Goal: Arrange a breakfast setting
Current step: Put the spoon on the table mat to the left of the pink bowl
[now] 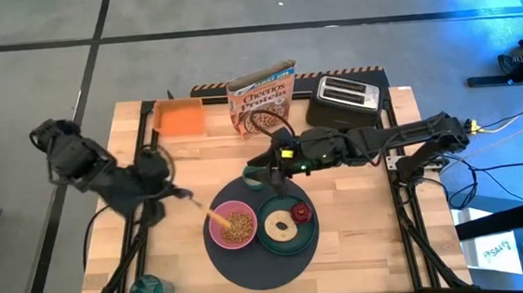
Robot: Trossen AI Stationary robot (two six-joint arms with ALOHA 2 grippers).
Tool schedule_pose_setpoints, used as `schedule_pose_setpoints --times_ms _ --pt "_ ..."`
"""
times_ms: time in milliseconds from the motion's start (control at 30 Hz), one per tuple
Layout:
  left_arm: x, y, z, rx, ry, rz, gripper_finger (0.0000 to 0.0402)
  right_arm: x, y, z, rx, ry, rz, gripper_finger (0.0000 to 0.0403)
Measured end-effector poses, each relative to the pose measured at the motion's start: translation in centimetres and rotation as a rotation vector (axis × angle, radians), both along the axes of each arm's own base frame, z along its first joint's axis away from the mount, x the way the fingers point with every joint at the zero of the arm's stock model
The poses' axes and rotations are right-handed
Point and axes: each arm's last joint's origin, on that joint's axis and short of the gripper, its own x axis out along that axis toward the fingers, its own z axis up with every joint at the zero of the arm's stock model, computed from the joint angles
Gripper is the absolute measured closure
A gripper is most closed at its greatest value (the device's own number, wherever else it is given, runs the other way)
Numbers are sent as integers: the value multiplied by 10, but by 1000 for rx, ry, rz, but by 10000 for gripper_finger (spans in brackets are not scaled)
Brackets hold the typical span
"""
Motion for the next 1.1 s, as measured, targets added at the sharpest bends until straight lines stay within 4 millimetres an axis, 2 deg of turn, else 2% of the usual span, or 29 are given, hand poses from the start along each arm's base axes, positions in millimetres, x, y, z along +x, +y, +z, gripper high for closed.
schedule_pose_setpoints --times_ms 367,533,800,1100 --pt "92 17 -6 67 -138 -60 401 1 -6 2 -164 -36 79 205" --pt "122 33 -14 8 -151 -43 401 2 -12 2 -211 -34 134 205" --pt "144 52 -23 -50 -142 -43 401 0 -18 -14 -278 106 178 215" --pt "150 59 -19 -52 -203 -67 396 -1 -27 -20 -311 175 159 310"
